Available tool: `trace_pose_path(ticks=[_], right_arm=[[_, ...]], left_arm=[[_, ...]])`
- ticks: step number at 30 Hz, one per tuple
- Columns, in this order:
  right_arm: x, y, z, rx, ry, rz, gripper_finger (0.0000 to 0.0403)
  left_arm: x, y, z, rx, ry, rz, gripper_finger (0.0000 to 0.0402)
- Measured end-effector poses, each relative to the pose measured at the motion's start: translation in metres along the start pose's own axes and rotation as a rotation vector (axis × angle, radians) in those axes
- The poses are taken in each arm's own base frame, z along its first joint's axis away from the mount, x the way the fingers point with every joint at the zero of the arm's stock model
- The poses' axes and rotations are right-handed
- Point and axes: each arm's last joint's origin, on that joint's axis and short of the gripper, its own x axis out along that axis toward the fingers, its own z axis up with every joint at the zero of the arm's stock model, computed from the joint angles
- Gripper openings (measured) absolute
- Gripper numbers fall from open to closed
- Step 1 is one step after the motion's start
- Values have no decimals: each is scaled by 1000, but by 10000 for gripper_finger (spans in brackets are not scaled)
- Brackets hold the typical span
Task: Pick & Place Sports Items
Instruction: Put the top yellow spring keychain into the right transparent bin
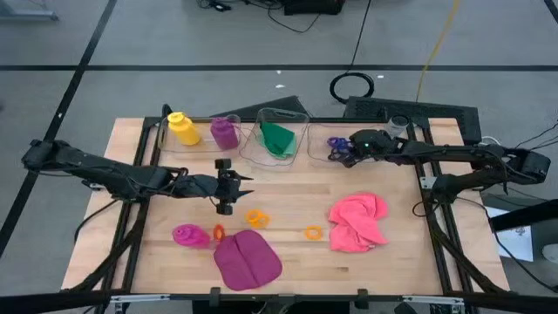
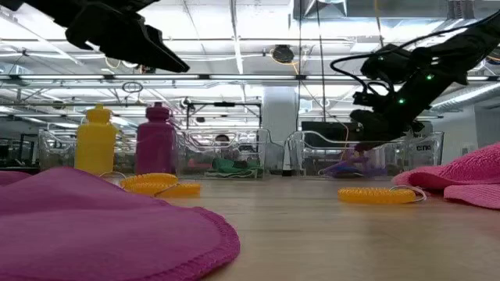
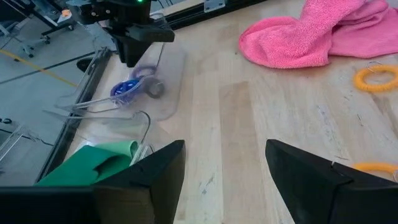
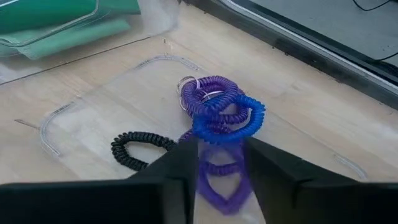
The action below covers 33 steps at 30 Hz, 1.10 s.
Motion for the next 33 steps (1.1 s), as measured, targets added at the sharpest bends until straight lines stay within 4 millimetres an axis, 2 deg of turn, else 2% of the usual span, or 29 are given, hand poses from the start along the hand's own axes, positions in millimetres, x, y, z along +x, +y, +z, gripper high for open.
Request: trace_pose_path(ticks=[11,18,28,33], right_arm=[[0,0,1,-19,-9,1,134],[-8,5,11,-7,-108,36,148],[-39,35,23,-127,-314,181,158],[-55,59,25,-199,-418,350,158]], left_arm=[[0,0,0,0,0,0,186],[0,0,0,3,0,0,186],[0,0,0,4,0,0,186],[0,0,0,-16,-1,-4,186]])
